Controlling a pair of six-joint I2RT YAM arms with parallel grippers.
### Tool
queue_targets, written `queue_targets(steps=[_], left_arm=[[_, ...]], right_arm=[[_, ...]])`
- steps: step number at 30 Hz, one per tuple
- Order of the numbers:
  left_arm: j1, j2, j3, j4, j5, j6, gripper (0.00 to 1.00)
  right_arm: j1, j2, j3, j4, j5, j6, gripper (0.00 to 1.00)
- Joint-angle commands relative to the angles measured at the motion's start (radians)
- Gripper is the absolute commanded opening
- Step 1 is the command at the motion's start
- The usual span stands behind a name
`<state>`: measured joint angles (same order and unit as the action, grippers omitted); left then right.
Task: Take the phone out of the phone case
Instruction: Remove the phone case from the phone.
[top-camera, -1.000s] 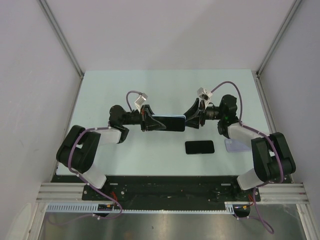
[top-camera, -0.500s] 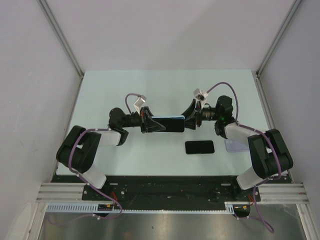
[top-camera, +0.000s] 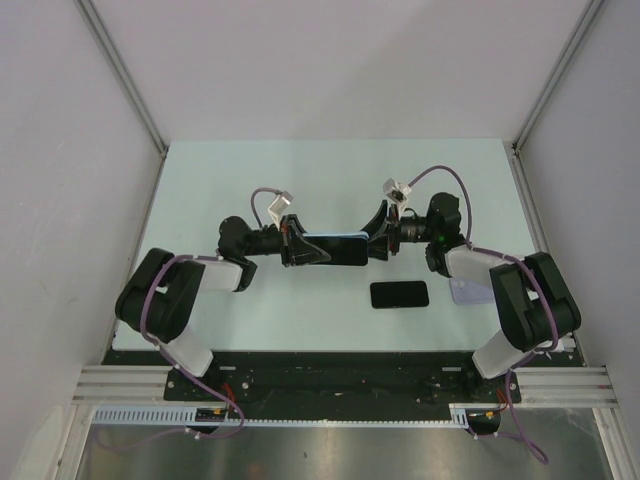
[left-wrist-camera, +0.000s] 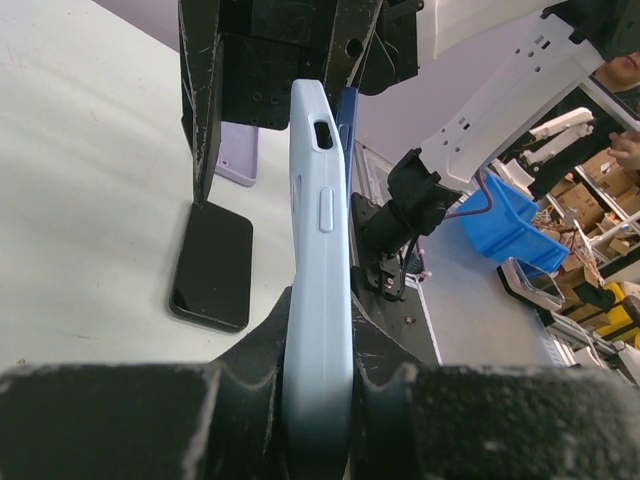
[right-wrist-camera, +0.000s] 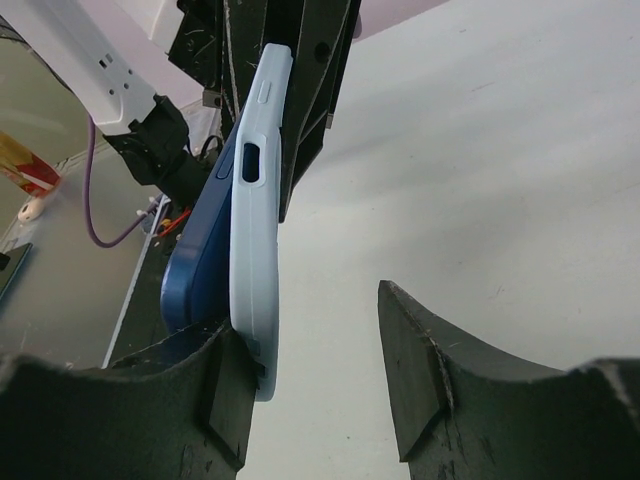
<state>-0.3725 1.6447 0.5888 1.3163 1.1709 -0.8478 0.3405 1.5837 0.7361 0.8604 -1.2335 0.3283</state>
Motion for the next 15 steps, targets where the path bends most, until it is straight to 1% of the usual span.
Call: queue_targets(steps=[1,7,15], left_arm=[[0.006,0.027,0.025,0.242,-0.215,-0.056,0.00],[0.010,0.058,0.040,0.293,-0.200,-0.126,0.00],[0.012,0.098,0.057,0.328,-0.188,-0.188,0.00]], right_arm=[[0.080,0.012,0.014,0.107,-0.057,0.032,0.54],[0.088,0.047,0.014,0.187,-0.041,0.092,0.54],[0.095,0.071,0.014,0.227,-0.024,0.124,0.50]])
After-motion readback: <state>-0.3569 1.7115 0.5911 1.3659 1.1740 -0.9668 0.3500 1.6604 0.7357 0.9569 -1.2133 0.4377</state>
